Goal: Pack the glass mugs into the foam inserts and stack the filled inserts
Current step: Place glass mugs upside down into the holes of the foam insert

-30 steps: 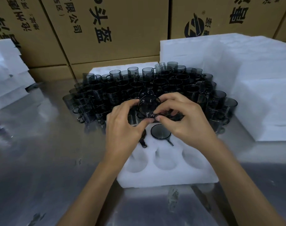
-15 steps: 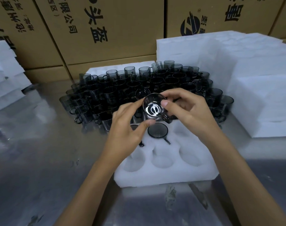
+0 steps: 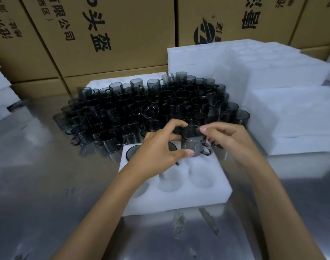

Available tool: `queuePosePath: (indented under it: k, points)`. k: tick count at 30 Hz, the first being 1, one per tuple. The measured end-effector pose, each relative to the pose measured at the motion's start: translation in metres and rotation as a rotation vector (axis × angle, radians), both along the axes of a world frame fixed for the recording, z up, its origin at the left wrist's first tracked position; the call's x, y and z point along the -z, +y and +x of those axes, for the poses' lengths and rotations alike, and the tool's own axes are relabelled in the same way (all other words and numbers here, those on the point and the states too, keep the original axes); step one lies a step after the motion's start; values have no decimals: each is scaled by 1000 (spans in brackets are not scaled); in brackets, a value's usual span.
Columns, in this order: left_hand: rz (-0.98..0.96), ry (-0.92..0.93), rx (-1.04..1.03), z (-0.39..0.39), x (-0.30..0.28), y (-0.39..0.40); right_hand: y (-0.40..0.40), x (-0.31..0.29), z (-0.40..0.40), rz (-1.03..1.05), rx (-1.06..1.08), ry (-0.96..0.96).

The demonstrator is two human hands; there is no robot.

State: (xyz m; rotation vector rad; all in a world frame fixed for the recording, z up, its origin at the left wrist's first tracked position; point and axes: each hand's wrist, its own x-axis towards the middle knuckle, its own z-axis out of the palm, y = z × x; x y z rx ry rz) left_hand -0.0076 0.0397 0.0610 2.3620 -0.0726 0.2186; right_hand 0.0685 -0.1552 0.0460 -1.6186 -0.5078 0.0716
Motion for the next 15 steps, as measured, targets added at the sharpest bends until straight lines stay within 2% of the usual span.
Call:
queuePosePath:
  k: [4,11,15]
  points:
    - [-11,5,23,2,7,1,-2,10,-5,24,39,54]
    - [90,11,22,6,16,0,2,14,-5,34,73,50]
    - [213,38,12,6,19,7,5,16,-5,-45,109,40]
